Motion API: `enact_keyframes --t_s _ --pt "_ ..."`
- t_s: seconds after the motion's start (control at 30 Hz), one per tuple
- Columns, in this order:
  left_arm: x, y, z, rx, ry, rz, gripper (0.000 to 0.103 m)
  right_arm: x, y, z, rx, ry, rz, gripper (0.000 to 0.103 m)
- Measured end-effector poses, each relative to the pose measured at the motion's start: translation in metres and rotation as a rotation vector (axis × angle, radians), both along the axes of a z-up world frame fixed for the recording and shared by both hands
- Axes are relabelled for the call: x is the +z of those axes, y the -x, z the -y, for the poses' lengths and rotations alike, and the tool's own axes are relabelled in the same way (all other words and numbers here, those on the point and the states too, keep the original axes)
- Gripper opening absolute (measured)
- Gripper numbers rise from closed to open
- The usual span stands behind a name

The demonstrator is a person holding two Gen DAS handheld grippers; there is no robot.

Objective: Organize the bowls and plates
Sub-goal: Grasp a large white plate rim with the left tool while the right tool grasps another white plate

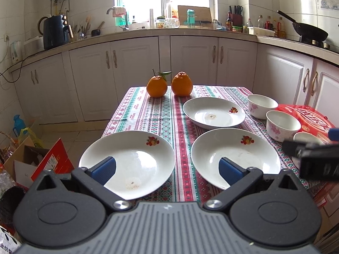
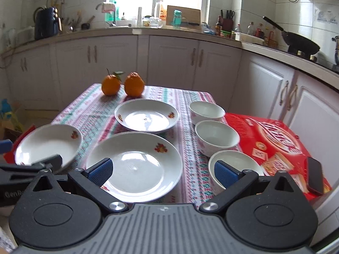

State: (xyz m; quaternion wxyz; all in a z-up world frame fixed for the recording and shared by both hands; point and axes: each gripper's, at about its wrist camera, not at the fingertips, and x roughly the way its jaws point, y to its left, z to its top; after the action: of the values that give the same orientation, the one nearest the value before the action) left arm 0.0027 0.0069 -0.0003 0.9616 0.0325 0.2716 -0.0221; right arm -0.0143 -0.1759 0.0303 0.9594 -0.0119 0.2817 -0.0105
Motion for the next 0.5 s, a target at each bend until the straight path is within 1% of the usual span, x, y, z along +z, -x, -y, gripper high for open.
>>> enact_keyframes --t_s 0.1,0.17,0.3,0.4,0.5 --pt "0.001 -0.003 -0.008 0.000 -0.027 0.016 0.102 0.007 -0.006 0.008 0.023 -0.033 0.023 0.103" --pt "0.000 -0.005 -0.017 0.011 -0.037 0.019 0.102 0.009 -0.011 0.012 0.043 -0.035 0.034 0.103" --pt "-0.008 -0.008 -0.036 0.017 -0.061 0.015 0.102 0.011 -0.023 0.012 0.089 -0.002 0.035 0.103" --pt "-0.018 -0.008 -0.049 -0.009 -0.080 0.013 0.102 0.011 -0.032 0.007 0.130 0.028 0.035 0.103" --pt "-0.032 -0.009 -0.063 -0.045 -0.057 -0.019 0.102 0.008 -0.043 0.001 0.179 0.048 0.032 0.103"
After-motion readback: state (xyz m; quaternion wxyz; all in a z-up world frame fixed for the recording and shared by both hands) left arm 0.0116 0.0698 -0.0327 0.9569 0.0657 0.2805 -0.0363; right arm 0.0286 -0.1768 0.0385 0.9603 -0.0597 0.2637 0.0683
